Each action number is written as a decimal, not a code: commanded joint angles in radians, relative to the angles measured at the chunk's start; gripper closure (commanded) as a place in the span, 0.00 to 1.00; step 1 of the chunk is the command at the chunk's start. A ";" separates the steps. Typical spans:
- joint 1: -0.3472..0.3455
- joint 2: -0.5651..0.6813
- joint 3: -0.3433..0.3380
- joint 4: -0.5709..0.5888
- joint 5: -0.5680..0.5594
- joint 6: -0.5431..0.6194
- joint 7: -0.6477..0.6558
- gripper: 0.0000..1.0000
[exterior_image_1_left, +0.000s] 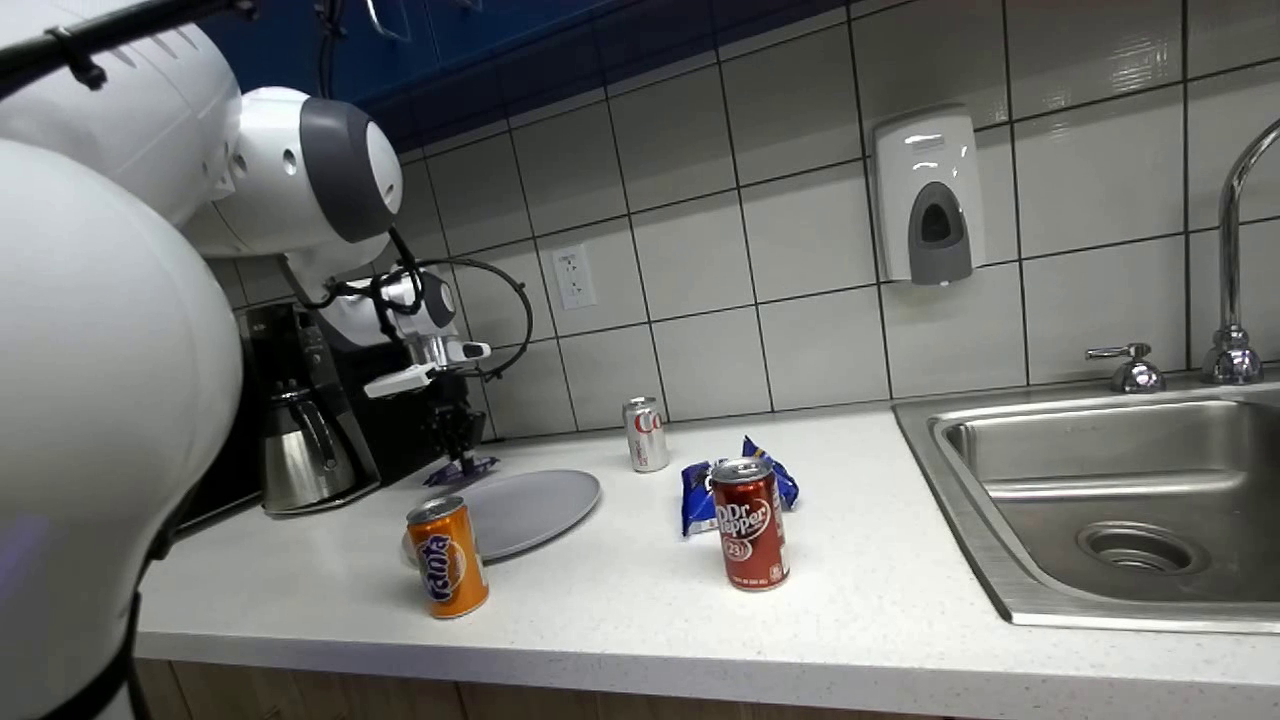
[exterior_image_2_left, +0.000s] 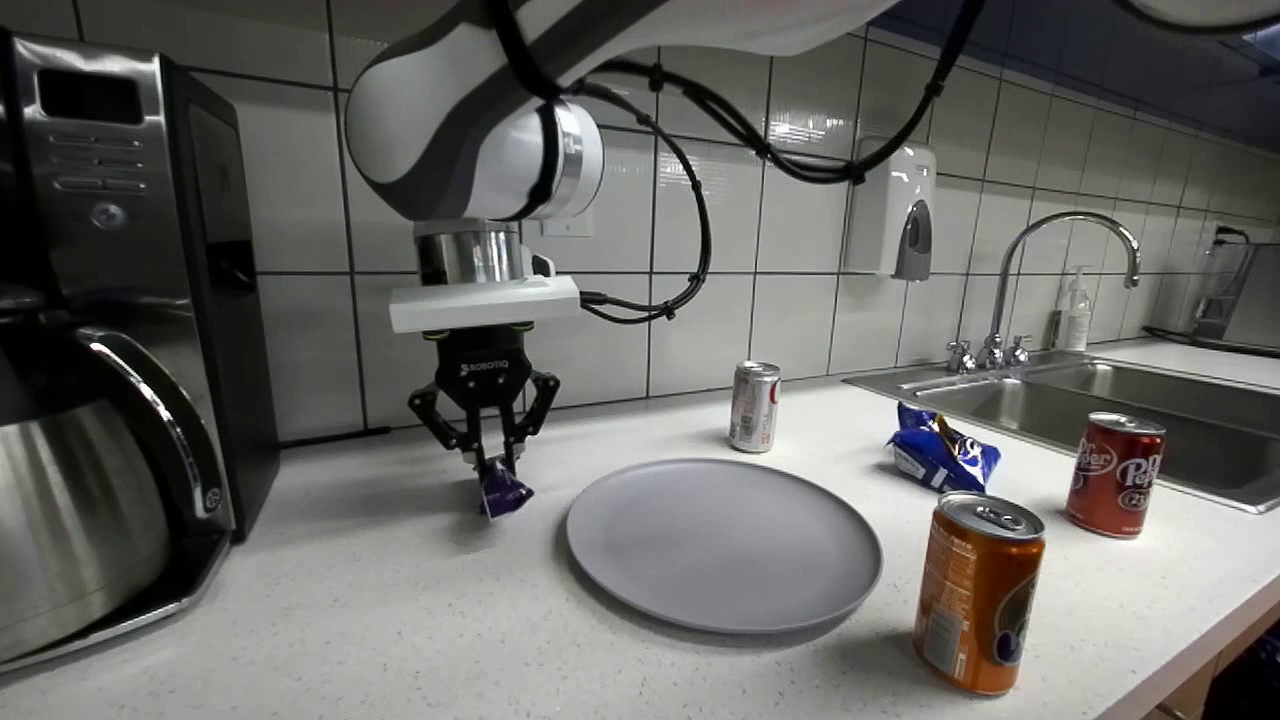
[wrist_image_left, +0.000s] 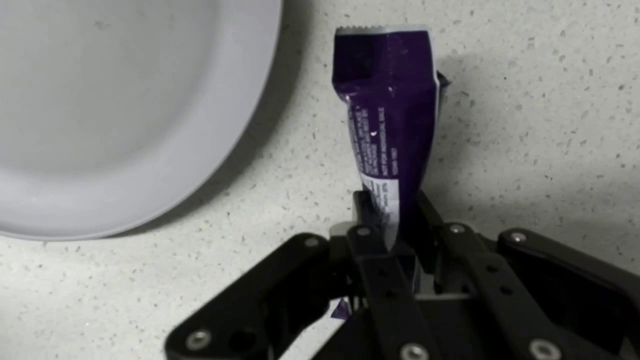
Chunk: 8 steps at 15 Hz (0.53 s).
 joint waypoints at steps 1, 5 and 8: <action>0.014 0.046 -0.018 0.117 0.005 -0.074 -0.035 0.45; 0.002 0.016 -0.009 0.100 -0.008 -0.054 -0.024 0.16; -0.002 -0.014 -0.010 0.066 -0.007 -0.042 -0.018 0.00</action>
